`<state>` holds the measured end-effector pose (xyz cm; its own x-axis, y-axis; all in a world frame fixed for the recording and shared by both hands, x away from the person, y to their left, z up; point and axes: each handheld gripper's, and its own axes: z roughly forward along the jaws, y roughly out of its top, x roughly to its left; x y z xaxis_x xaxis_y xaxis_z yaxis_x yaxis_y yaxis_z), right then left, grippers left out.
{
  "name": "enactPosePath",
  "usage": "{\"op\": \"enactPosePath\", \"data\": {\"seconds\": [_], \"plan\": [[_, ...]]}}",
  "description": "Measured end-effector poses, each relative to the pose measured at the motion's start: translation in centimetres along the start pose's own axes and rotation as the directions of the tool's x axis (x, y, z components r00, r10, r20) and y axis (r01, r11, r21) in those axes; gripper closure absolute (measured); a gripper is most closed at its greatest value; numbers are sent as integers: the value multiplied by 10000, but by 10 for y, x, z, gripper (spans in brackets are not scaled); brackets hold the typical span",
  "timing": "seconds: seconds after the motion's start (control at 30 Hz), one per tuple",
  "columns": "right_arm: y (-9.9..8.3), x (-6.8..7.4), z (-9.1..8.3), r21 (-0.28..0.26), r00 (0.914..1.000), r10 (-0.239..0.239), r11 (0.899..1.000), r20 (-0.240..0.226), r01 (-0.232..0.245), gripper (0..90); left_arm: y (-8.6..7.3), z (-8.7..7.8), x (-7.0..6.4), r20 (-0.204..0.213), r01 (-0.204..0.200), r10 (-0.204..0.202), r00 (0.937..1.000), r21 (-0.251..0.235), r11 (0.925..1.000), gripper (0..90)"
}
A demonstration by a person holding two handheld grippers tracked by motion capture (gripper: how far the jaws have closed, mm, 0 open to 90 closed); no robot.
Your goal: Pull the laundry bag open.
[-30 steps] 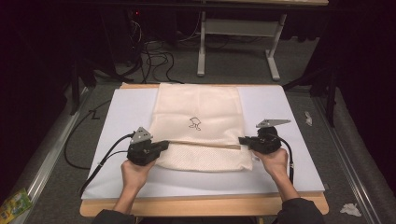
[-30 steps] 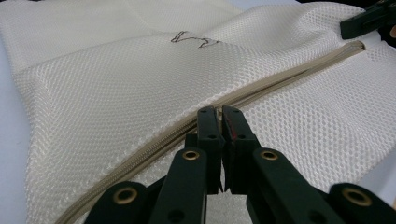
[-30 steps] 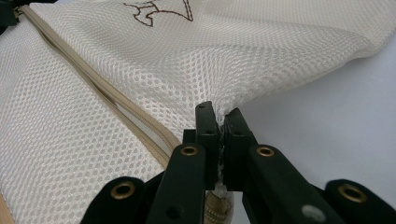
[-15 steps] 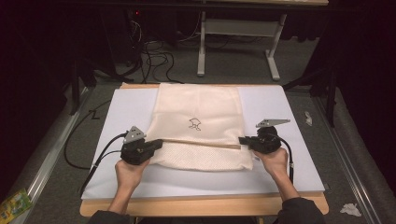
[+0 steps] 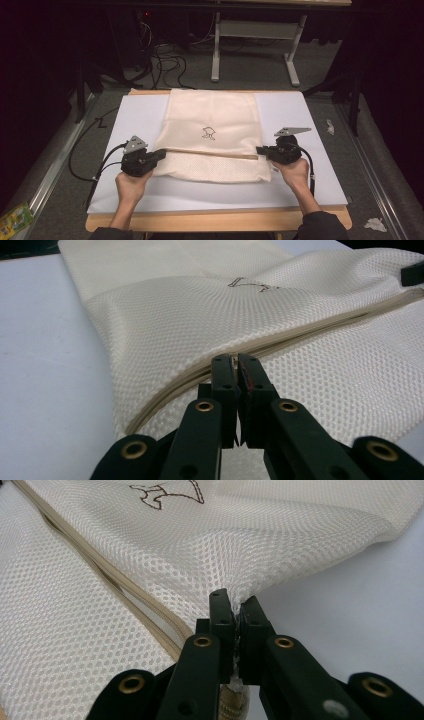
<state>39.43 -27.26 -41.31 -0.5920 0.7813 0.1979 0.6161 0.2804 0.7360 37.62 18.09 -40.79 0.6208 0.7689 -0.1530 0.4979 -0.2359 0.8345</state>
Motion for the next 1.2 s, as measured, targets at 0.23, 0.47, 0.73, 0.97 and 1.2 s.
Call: {"op": "enactPosePath", "data": {"seconds": [0.23,0.47,0.73,0.97,1.2], "plan": [[1,0,0,10,10000,-52,10000,-14,52,890,-2,-3,5,-125,69,-69,9999,33,10000,874],[4,1,-1,33,9999,-100,9999,38,100,891,-3,-6,9,-257,189,-191,9995,-77,9998,874],[3,-2,-1,6,10000,-43,10000,73,43,891,-8,-13,20,-482,444,-447,9978,-76,9990,874],[3,-7,-4,-74,9999,58,10000,163,-57,891,-8,-14,24,-603,461,-461,9971,-20,9989,874],[4,-9,-7,-142,9995,60,9999,311,-56,893,-9,-13,23,-655,382,-374,9972,116,9992,874]]}}
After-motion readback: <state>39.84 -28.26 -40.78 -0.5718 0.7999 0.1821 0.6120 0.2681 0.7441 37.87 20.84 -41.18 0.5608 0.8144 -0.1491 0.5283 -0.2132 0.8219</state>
